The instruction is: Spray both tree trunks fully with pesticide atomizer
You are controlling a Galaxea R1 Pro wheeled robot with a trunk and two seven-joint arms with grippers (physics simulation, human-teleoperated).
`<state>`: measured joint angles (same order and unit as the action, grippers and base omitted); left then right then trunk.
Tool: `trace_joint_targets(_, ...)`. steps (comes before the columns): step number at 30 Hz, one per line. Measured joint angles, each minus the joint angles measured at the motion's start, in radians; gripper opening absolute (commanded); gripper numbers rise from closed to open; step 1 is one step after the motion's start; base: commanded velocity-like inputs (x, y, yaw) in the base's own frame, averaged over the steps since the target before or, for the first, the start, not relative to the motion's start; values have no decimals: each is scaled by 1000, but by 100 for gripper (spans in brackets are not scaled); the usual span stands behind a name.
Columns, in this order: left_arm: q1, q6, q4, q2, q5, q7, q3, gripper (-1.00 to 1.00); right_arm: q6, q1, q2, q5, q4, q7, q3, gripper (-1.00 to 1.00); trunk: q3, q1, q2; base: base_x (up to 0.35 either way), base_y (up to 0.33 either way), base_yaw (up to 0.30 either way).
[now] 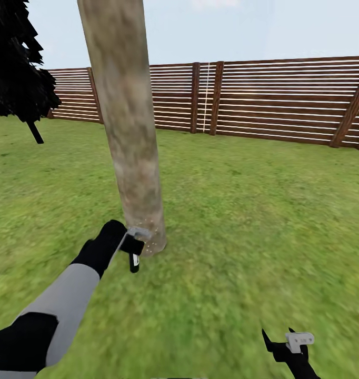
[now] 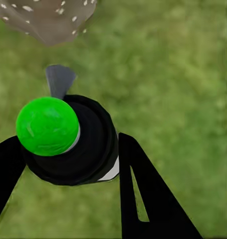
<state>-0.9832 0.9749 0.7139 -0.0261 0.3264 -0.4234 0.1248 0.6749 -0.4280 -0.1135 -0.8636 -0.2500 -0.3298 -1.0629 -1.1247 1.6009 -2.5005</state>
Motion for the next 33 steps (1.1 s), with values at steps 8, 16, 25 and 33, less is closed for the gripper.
trace_joint_targets(8, -27, 27, 6, 134, 14, -37, 9, -100, 0, 0, 2, 1, 0, 1, 1, 100, 0, 0, 0, 0, 0, 0)
trace_joint_targets(16, -18, 28, 4, 52, 2, -37, 10, -100, 0, 0, 3, 5, -2, 4, 0, 100, 0, 0, 0, 0, 0, 0)
trace_joint_targets(25, -14, 27, 21, 131, 3, -35, 11, -100, 0, 0, 3, -2, 1, 0, 2, 100, 0, 0, 0, 57, 58, 0)
trace_joint_targets(33, -23, 37, 145, 36, 7, -35, 8, -100, 0, 1, 3, -2, 2, 0, 2, 100, 0, 0, 0, 1, 1, 0)
